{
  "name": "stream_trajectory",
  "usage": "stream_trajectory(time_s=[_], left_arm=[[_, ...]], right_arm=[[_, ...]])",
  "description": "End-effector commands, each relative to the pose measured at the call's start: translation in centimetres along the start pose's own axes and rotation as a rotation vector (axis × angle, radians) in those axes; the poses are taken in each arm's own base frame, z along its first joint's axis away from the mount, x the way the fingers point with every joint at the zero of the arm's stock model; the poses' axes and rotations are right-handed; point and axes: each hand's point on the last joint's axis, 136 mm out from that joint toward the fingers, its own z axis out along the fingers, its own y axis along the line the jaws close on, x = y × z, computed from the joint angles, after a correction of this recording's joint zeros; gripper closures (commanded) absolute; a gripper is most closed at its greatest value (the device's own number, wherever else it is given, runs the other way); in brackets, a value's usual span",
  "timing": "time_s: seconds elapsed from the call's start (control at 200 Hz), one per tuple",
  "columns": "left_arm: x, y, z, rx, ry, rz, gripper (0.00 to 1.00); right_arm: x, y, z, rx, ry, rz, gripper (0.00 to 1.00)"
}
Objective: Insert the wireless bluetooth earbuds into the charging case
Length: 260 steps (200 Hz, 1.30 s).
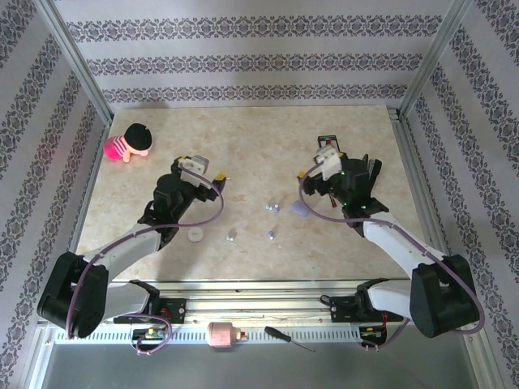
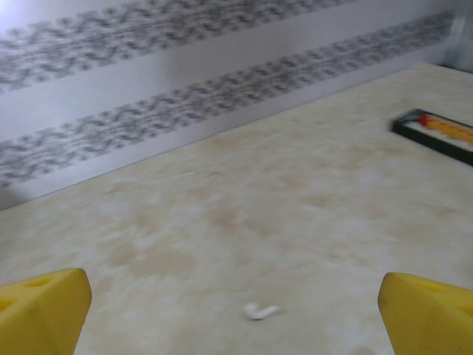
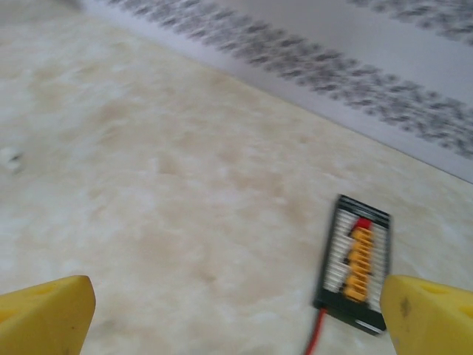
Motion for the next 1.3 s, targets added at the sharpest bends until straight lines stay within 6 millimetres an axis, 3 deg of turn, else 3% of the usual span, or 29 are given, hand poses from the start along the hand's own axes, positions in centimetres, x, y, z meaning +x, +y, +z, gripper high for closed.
stream_trajectory(time_s=[0.0,0.09,0.23,0.51,0.59,1.039,1.294], left_arm=[[0.5,-4.1,-0.2,0.150,0.042,0.018,0.01],[0.9,-6.2,-0.5,0.216,0.064,0.042,0.01],[1.7,-7.1,-1.0,0.247,0.079,0.045,0.01],[2.3,-6.9,-1.1,0.227,0.076,0.036,0.01],[2.2,-6.8,-1.0,0.223,0.069,0.042,0.01],[2.6,-7.2,-1.7,0.233,0.068,0.029,0.01],[2.7,-7.2,-1.8,0.227,0.064,0.025,0.01]], right_arm=[[3.4,3.9,0.2,-0.172,0.209,-0.102,0.02],[4.4,4.8,0.4,-0.207,0.316,-0.105,0.03],[6.9,5.9,-0.3,-0.267,0.500,-0.152,0.03],[9.9,7.2,-0.6,-0.360,0.683,-0.140,0.10],[10.4,7.0,-0.1,-0.344,0.712,-0.129,0.17],[13.5,6.8,1.7,-0.342,0.854,-0.133,0.23],[14.9,7.0,2.2,-0.350,0.916,-0.129,0.36]])
